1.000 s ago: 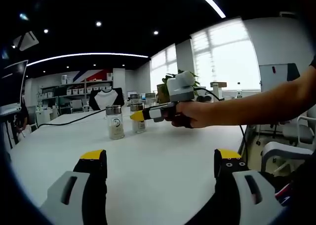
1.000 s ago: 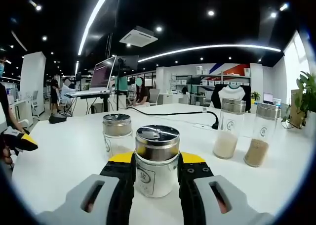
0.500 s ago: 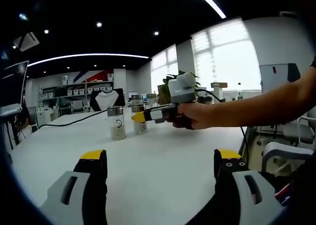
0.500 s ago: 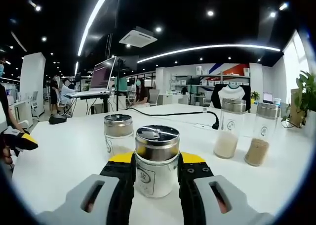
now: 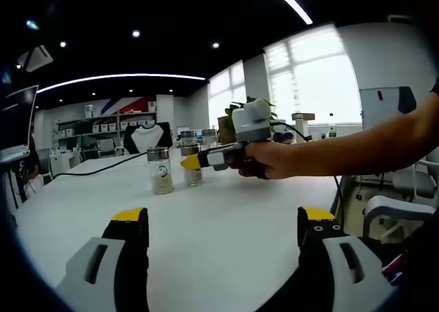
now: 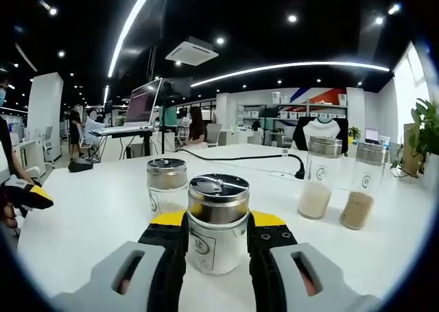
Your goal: Rotate the seasoning bottle until the label or dispensing opening points toward the visible target arrow and the bottle remains upright within the marked orientation range
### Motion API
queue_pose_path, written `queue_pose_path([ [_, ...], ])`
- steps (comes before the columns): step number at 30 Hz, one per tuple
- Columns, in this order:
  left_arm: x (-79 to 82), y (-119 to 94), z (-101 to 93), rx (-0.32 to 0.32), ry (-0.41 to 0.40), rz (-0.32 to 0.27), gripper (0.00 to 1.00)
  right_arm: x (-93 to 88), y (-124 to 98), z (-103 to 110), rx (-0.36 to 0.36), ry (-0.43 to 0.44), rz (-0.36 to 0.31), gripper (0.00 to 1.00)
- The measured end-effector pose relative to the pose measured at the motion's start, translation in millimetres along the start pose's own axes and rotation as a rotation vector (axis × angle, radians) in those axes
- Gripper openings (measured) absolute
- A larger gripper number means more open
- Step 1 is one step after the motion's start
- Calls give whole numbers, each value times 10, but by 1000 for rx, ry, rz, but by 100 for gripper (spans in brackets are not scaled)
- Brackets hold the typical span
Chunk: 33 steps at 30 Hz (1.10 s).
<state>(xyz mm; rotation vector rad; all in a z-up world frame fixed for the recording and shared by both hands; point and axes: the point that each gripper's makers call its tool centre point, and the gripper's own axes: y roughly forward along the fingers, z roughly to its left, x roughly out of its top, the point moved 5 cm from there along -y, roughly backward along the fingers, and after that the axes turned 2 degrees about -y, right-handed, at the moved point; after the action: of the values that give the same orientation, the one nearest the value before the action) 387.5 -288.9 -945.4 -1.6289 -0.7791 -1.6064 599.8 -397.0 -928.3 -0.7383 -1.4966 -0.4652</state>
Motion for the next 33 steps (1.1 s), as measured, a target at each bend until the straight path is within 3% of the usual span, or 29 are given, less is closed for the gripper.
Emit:
queue_pose_path([
  [13, -8, -10, 22, 4, 0, 4, 95, -23, -65, 125, -10, 18, 21, 33],
  [16, -2, -11, 18, 0, 2, 4, 95, 73, -112, 116, -4, 45, -8, 35],
  [21, 4, -7, 12, -2, 2, 4, 95, 174, -154, 132, -8, -13, 2, 37],
  [33, 3, -1, -18, -14, 1, 10, 96, 385, -237, -27, -54, 23, -49, 41],
])
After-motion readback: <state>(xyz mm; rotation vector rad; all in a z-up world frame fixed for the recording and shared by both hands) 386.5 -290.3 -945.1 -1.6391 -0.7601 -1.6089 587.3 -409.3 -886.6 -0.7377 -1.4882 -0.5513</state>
